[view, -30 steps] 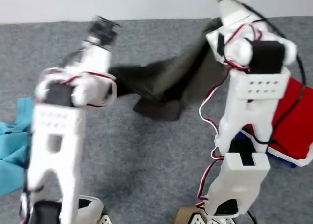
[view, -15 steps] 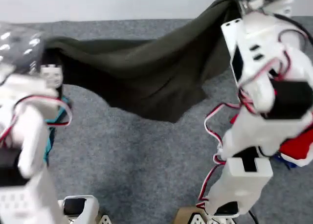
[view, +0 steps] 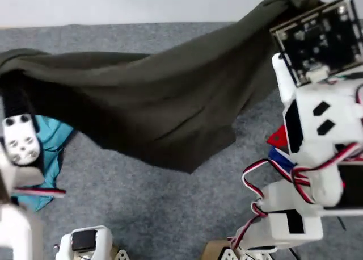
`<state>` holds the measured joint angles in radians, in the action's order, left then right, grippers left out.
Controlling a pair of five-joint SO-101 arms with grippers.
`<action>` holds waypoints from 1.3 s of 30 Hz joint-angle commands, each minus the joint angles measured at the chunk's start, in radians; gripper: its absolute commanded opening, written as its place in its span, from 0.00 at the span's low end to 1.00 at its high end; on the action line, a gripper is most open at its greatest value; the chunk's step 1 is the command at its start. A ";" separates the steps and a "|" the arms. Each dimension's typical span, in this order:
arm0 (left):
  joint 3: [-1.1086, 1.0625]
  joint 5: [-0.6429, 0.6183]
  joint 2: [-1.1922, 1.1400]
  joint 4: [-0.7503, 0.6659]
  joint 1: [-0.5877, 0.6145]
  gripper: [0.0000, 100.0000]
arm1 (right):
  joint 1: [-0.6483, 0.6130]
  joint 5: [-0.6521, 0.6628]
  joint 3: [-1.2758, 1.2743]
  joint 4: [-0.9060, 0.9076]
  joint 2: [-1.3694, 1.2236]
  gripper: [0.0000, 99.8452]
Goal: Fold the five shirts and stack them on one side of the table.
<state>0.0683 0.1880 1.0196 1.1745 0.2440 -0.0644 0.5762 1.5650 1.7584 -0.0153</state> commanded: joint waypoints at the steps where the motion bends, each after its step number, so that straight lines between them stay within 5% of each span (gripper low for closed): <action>1: 0.027 0.005 0.018 -0.052 0.077 0.00 | -0.053 0.011 -0.158 0.038 0.056 0.01; 5: 0.007 0.003 0.003 -0.121 0.164 0.00 | -0.171 0.011 -0.423 0.036 0.111 0.01; 11: -0.170 -0.002 -0.184 -0.262 0.130 0.00 | -0.275 0.005 -0.779 0.025 0.088 0.01; 23: -0.344 0.005 -0.888 -0.690 -0.048 0.00 | -0.194 0.005 -1.062 -0.418 -0.234 0.01; 35: -0.234 -0.025 -1.023 -0.697 -0.034 0.12 | -0.102 0.009 -1.060 -0.536 -0.328 0.01; 39: -0.105 -0.023 -1.023 -0.557 -0.029 0.12 | -0.107 0.009 -1.060 -0.536 -0.344 0.01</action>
<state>-0.1573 0.1741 -0.0130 0.5409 0.2071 -0.1811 0.5792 0.4956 1.2444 -0.3682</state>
